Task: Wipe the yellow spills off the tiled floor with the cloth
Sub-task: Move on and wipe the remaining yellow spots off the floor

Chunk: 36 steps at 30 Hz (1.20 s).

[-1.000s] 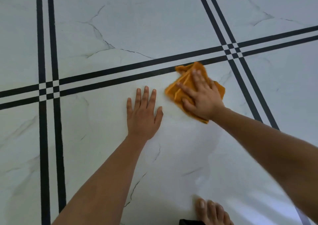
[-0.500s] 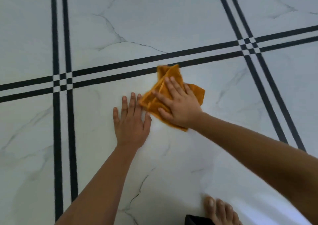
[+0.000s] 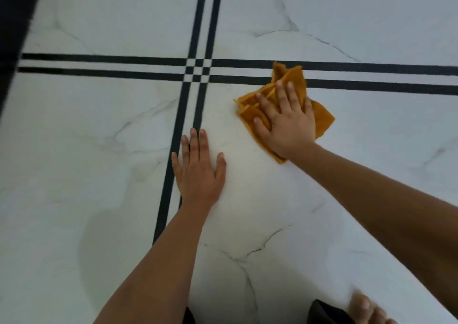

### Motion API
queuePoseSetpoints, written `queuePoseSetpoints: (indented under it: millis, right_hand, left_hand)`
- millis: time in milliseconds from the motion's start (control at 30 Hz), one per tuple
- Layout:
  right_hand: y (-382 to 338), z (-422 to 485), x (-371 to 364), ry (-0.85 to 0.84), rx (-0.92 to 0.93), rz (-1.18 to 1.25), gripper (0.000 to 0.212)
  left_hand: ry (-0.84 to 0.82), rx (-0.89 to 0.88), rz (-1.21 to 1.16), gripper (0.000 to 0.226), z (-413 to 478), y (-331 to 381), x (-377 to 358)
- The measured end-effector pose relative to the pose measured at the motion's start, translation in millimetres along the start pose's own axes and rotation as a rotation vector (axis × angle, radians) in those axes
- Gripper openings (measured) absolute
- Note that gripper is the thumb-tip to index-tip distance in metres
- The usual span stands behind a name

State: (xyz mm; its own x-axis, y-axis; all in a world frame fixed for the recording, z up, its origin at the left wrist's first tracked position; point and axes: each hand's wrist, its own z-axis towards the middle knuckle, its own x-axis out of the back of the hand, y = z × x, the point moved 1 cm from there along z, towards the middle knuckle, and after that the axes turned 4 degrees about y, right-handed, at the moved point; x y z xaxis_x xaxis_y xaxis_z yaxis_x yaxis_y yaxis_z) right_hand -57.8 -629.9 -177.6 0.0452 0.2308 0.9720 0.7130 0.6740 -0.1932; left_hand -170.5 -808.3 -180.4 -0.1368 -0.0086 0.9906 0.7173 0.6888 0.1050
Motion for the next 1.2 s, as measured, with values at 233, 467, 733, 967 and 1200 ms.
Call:
queuePoseSetpoints:
  millis: [233,467,733,967,1200]
  right_hand:
    - [-29,46,8,-0.064,0.403,-0.087,0.064]
    - [-65,54,14,-0.081,0.122,-0.033,0.053]
    - [-76,39,46,-0.041,-0.094,0.184,0.035]
    - [-98,9,122,-0.167,-0.307,0.595,0.025]
    - [-134,-38,313,-0.284,-0.340,0.898,0.015]
  left_hand:
    - [0.042,0.169,-0.011,0.069,2,-49,6]
    - [0.068,0.342,-0.107,0.066,19,-51,3]
    - [-0.084,0.418,-0.165,0.056,14,-28,18]
    - [-0.195,0.438,-0.377,0.053,-1,1,110]
    - [-0.193,0.385,-0.564,0.050,-16,39,311]
